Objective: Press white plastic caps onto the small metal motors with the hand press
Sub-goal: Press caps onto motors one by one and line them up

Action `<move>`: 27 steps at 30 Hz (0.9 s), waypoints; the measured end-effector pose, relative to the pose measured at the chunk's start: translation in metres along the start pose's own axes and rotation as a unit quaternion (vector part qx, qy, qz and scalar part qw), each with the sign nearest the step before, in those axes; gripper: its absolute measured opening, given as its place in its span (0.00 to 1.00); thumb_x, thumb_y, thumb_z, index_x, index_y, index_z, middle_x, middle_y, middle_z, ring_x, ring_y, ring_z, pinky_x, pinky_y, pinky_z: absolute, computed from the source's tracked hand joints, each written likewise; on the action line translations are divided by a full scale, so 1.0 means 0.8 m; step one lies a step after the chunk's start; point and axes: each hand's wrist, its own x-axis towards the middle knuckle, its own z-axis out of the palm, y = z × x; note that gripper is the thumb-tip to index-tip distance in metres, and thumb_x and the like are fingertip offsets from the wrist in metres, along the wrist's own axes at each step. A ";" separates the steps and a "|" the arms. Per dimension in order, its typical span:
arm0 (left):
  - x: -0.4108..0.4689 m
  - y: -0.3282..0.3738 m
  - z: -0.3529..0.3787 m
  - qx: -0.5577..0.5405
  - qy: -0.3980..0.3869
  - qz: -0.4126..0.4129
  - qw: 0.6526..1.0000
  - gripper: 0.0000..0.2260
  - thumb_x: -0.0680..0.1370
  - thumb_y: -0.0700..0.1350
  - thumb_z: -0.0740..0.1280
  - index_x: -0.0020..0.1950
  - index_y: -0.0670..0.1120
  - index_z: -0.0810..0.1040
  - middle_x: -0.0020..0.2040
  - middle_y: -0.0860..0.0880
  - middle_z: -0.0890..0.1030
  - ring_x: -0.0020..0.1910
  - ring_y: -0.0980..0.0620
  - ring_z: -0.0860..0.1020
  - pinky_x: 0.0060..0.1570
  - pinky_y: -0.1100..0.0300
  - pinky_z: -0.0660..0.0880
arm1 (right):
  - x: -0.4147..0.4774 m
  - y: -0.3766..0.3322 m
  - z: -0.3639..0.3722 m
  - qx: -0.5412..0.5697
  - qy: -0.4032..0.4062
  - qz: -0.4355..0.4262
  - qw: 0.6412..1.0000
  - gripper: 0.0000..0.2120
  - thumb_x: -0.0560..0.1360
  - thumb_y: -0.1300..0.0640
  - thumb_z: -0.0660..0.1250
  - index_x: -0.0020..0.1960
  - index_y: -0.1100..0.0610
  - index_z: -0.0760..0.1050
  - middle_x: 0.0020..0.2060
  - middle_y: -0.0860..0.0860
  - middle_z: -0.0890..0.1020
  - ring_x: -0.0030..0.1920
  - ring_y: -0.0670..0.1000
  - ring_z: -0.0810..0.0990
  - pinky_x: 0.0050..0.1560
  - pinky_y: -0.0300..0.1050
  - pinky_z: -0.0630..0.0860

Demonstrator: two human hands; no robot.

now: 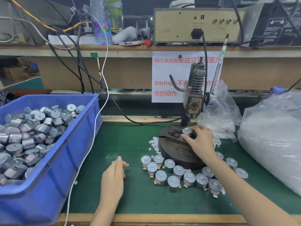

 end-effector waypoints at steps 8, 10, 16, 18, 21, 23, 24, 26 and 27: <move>0.001 0.000 0.001 0.028 -0.007 0.012 1.000 0.20 0.81 0.49 0.54 0.34 0.49 0.78 0.27 0.51 0.70 0.31 0.50 0.72 0.35 0.58 0.66 | 0.008 0.003 -0.001 0.008 -0.037 0.006 0.999 0.25 0.72 0.46 0.70 0.64 0.56 0.73 0.60 0.57 0.74 0.63 0.57 0.67 0.63 0.50 0.64; 0.000 0.001 0.001 0.054 -0.017 0.020 0.998 0.20 0.81 0.49 0.53 0.35 0.49 0.77 0.28 0.51 0.71 0.34 0.49 0.72 0.36 0.57 0.66 | 0.009 0.000 -0.002 -0.027 -0.051 0.010 0.998 0.26 0.72 0.44 0.68 0.66 0.56 0.71 0.61 0.57 0.73 0.63 0.57 0.67 0.62 0.50 0.64; -0.007 0.006 0.002 0.130 -0.038 0.046 0.990 0.19 0.81 0.50 0.52 0.37 0.48 0.77 0.32 0.54 0.74 0.40 0.49 0.74 0.39 0.56 0.66 | 0.022 -0.004 -0.023 0.086 -0.112 0.084 0.986 0.27 0.75 0.54 0.64 0.72 0.57 0.62 0.68 0.58 0.67 0.69 0.59 0.63 0.66 0.50 0.63; -0.009 0.008 0.003 0.162 -0.046 0.066 0.983 0.19 0.81 0.50 0.52 0.38 0.46 0.77 0.34 0.52 0.76 0.41 0.50 0.74 0.39 0.56 0.65 | 0.033 -0.006 -0.042 0.171 -0.105 0.133 0.970 0.27 0.74 0.62 0.60 0.72 0.58 0.62 0.69 0.57 0.67 0.68 0.57 0.65 0.61 0.47 0.66; -0.009 0.009 0.004 0.223 -0.059 0.105 0.967 0.20 0.81 0.49 0.51 0.38 0.42 0.76 0.38 0.48 0.79 0.43 0.47 0.75 0.42 0.55 0.68 | 0.061 -0.018 -0.076 0.300 -0.070 0.182 0.934 0.27 0.73 0.70 0.54 0.72 0.60 0.62 0.67 0.56 0.69 0.63 0.54 0.68 0.58 0.45 0.67; -0.008 0.009 0.005 0.249 -0.061 0.114 0.960 0.20 0.81 0.49 0.51 0.39 0.40 0.76 0.38 0.47 0.80 0.43 0.46 0.75 0.44 0.54 0.68 | 0.084 -0.032 -0.102 0.345 -0.012 0.183 0.921 0.26 0.74 0.72 0.51 0.71 0.60 0.64 0.61 0.55 0.72 0.59 0.52 0.70 0.53 0.42 0.70; -0.008 0.010 0.005 0.254 -0.060 0.113 0.959 0.20 0.81 0.49 0.52 0.39 0.40 0.76 0.39 0.47 0.80 0.44 0.46 0.75 0.44 0.55 0.68 | 0.095 -0.042 -0.113 0.362 0.016 0.179 0.914 0.25 0.75 0.71 0.49 0.70 0.59 0.65 0.60 0.54 0.73 0.59 0.53 0.72 0.53 0.44 0.71; -0.008 0.011 0.005 0.244 -0.058 0.098 0.963 0.20 0.81 0.49 0.52 0.40 0.41 0.77 0.40 0.48 0.80 0.45 0.47 0.75 0.43 0.56 0.66 | 0.117 -0.063 -0.130 0.399 0.051 0.165 0.901 0.22 0.77 0.69 0.49 0.68 0.60 0.68 0.56 0.53 0.76 0.54 0.52 0.75 0.56 0.49 0.73; -0.009 0.013 0.006 0.238 -0.058 0.091 0.965 0.20 0.81 0.49 0.52 0.41 0.41 0.77 0.40 0.49 0.80 0.46 0.48 0.75 0.43 0.56 0.66 | 0.125 -0.072 -0.137 0.410 0.060 0.164 0.895 0.20 0.78 0.68 0.50 0.68 0.60 0.68 0.54 0.53 0.77 0.49 0.50 0.76 0.54 0.49 0.74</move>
